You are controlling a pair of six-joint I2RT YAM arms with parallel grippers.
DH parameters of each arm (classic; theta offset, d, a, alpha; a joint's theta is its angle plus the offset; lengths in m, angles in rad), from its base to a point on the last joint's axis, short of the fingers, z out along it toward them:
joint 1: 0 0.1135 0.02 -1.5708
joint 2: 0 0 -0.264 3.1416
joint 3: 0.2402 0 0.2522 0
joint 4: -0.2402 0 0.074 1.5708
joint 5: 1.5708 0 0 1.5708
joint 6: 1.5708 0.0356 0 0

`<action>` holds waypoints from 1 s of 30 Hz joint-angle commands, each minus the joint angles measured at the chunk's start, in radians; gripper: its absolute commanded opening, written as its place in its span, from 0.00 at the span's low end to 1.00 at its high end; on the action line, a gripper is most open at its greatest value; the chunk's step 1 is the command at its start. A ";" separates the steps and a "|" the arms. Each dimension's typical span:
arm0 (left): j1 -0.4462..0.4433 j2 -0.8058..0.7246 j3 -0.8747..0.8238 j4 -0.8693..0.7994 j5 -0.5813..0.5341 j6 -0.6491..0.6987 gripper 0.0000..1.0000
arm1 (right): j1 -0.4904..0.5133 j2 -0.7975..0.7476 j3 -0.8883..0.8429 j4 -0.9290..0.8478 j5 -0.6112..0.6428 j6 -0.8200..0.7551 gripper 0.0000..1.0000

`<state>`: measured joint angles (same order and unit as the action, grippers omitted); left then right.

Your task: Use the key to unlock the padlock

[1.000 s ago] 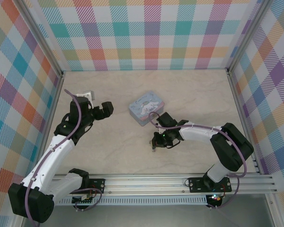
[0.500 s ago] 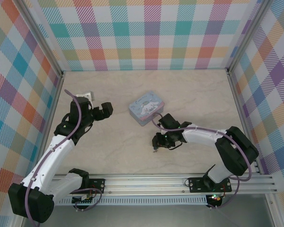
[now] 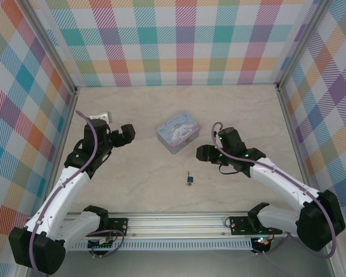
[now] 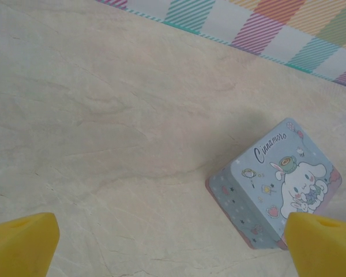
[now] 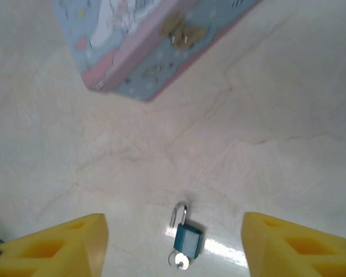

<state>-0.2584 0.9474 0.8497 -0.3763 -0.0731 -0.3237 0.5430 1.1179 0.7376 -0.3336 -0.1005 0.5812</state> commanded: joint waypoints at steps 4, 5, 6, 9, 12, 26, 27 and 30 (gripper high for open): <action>0.008 -0.030 -0.036 -0.010 -0.098 0.011 1.00 | -0.121 -0.108 -0.032 0.047 0.090 -0.114 0.83; 0.008 -0.028 -0.038 -0.006 -0.113 0.015 1.00 | -0.145 -0.121 -0.035 0.054 0.100 -0.136 0.85; 0.008 -0.023 -0.038 -0.003 -0.128 0.020 1.00 | -0.170 -0.131 -0.033 0.058 0.110 -0.153 0.87; 0.009 -0.017 -0.034 0.009 -0.166 0.033 1.00 | -0.249 -0.150 -0.032 0.062 0.146 -0.198 0.96; 0.010 -0.012 -0.038 0.036 -0.224 0.042 1.00 | -0.314 -0.171 -0.050 0.086 0.220 -0.257 1.00; 0.051 0.026 -0.169 0.276 -0.379 0.112 1.00 | -0.483 -0.104 -0.356 0.476 0.371 -0.525 1.00; 0.054 0.025 -0.185 0.298 -0.389 0.120 1.00 | -0.485 -0.087 -0.385 0.531 0.362 -0.528 1.00; 0.066 0.026 -0.222 0.335 -0.408 0.134 1.00 | -0.487 -0.060 -0.402 0.604 0.330 -0.549 1.00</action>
<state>-0.2218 0.9737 0.6540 -0.1371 -0.4347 -0.2272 0.0601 1.0481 0.3462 0.0875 0.2588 0.0849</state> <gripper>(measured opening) 0.997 0.996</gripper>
